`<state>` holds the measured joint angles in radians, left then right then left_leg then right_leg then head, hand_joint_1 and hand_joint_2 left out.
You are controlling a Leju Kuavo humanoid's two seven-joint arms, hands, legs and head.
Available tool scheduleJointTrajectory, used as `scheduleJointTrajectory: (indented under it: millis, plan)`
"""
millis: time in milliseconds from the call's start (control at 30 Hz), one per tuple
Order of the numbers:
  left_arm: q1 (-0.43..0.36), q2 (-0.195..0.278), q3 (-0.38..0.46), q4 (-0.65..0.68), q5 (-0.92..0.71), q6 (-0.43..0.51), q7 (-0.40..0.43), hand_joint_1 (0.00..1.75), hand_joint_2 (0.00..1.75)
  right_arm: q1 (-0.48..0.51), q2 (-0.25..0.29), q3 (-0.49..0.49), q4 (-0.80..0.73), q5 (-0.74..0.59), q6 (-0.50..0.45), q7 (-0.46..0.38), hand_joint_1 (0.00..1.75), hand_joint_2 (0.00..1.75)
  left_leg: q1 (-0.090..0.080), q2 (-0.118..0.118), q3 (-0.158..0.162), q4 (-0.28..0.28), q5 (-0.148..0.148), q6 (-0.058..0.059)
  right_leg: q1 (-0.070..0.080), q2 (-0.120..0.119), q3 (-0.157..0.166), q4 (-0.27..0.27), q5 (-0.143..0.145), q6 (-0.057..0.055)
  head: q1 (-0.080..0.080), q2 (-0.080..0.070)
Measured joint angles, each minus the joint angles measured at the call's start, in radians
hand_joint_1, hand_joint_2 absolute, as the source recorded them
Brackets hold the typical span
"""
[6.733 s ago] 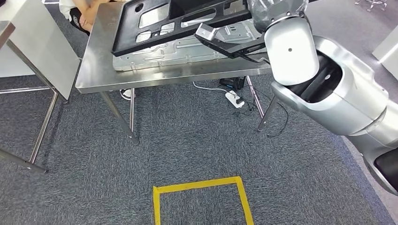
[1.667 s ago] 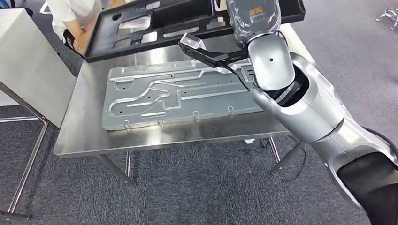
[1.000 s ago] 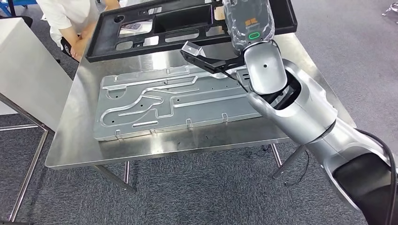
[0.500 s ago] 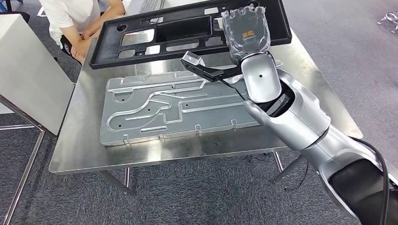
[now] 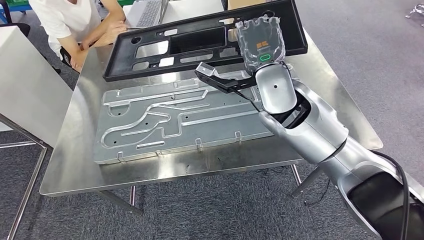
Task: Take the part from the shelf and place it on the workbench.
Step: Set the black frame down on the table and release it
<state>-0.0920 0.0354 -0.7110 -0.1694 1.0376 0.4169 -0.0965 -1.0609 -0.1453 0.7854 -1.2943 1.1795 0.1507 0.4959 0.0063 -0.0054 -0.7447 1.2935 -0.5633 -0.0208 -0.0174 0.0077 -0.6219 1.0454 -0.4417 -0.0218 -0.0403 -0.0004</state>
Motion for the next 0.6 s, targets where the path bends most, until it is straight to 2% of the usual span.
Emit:
scheduleJointTrajectory:
  millis: [33, 67, 100, 133, 167, 233, 333, 400, 467, 500, 533, 567, 600]
  plan:
    - [0.001, 0.000, -0.001, 0.000, 0.000, -0.001, -0.001, 0.00, 1.75, 0.004, 0.000, 0.000, 0.001, 0.000, 0.000, 0.000, 1.75, 1.75, 0.000, 0.000, -0.001, -0.013, 0.023, 0.002, 0.001, 0.001, 0.005, 0.000, -0.004, 0.000, 0.000, 0.000]
    - [0.002, -0.001, -0.001, 0.000, 0.000, -0.001, -0.002, 0.00, 1.75, 0.007, 0.000, 0.000, 0.002, 0.000, 0.000, -0.001, 1.75, 1.75, -0.001, 0.000, 0.017, -0.062, 0.061, 0.006, 0.002, 0.002, 0.011, 0.000, -0.007, 0.001, 0.000, 0.000]
    - [0.003, -0.001, -0.001, 0.000, -0.001, -0.002, -0.002, 0.00, 1.75, 0.009, 0.000, 0.000, 0.002, 0.000, 0.000, -0.001, 1.75, 1.75, -0.002, 0.000, 0.045, -0.133, 0.102, 0.014, 0.002, 0.002, 0.016, -0.001, -0.010, 0.002, 0.000, 0.000]
    - [0.003, 0.000, -0.001, 0.000, -0.001, -0.002, -0.003, 0.00, 1.75, 0.010, 0.000, -0.001, 0.003, 0.000, -0.001, -0.001, 1.75, 1.75, -0.006, 0.000, 0.075, -0.198, 0.129, 0.022, 0.004, 0.003, 0.019, -0.001, -0.014, 0.004, 0.000, 0.000]
    - [0.002, 0.001, -0.002, 0.000, -0.001, -0.002, -0.004, 0.00, 1.75, 0.011, 0.000, -0.003, 0.003, 0.000, -0.001, -0.001, 1.75, 1.75, -0.010, 0.001, 0.096, -0.245, 0.144, 0.029, 0.005, 0.004, 0.020, -0.002, -0.016, 0.008, 0.001, 0.000]
    - [0.000, 0.003, -0.004, 0.000, -0.002, -0.002, -0.005, 0.00, 1.75, 0.013, 0.000, -0.006, 0.004, 0.000, -0.002, -0.001, 1.75, 1.75, -0.017, 0.001, 0.111, -0.275, 0.141, 0.040, 0.004, 0.005, 0.022, -0.005, -0.019, 0.018, 0.001, 0.000]
    - [0.000, 0.003, -0.006, 0.000, -0.002, -0.003, -0.005, 0.00, 1.75, 0.017, -0.001, -0.008, 0.005, 0.000, -0.002, -0.002, 1.75, 1.75, -0.011, 0.003, 0.133, -0.301, 0.146, 0.051, 0.005, 0.003, 0.022, 0.008, -0.033, 0.033, 0.003, 0.000]
    - [0.001, 0.002, -0.006, 0.000, -0.001, -0.006, -0.004, 0.00, 1.75, 0.020, -0.001, -0.011, 0.007, 0.001, -0.002, -0.003, 1.75, 1.75, -0.007, 0.005, 0.147, -0.315, 0.147, 0.058, 0.006, 0.001, -0.022, 0.095, -0.073, 0.039, 0.006, 0.000]
    - [0.000, 0.001, -0.007, 0.000, -0.001, -0.008, -0.002, 0.00, 1.75, 0.027, -0.001, -0.012, 0.010, 0.002, -0.003, -0.006, 1.75, 1.75, -0.006, 0.006, 0.152, -0.315, 0.141, 0.064, 0.005, 0.001, -0.098, 0.219, -0.117, 0.044, 0.008, 0.000]
    - [-0.001, 0.001, -0.007, 0.000, -0.001, -0.009, -0.002, 0.00, 1.75, 0.032, -0.001, -0.012, 0.012, 0.003, -0.003, -0.007, 1.75, 1.75, -0.006, 0.005, 0.155, -0.314, 0.136, 0.064, 0.003, 0.000, -0.123, 0.251, -0.117, 0.047, 0.008, 0.000]
    - [-0.001, 0.001, -0.008, 0.000, 0.000, -0.008, -0.001, 0.00, 1.75, 0.036, -0.001, -0.012, 0.015, 0.003, -0.004, -0.009, 1.75, 1.75, -0.005, 0.004, 0.160, -0.311, 0.130, 0.062, 0.000, 0.000, -0.132, 0.250, -0.098, 0.050, 0.008, 0.000]
    - [0.000, 0.001, -0.008, 0.000, 0.000, -0.008, -0.001, 0.00, 1.75, 0.039, -0.001, -0.012, 0.017, 0.003, -0.005, -0.012, 1.75, 1.75, -0.003, 0.002, 0.165, -0.306, 0.122, 0.059, -0.004, -0.002, -0.120, 0.212, -0.062, 0.054, 0.008, 0.000]
    - [0.000, 0.001, -0.008, 0.000, 0.000, -0.008, -0.001, 0.00, 1.75, 0.040, -0.001, -0.012, 0.020, 0.004, -0.005, -0.014, 1.75, 1.75, -0.002, 0.000, 0.168, -0.297, 0.112, 0.054, -0.008, -0.004, -0.096, 0.148, -0.020, 0.056, 0.009, 0.000]
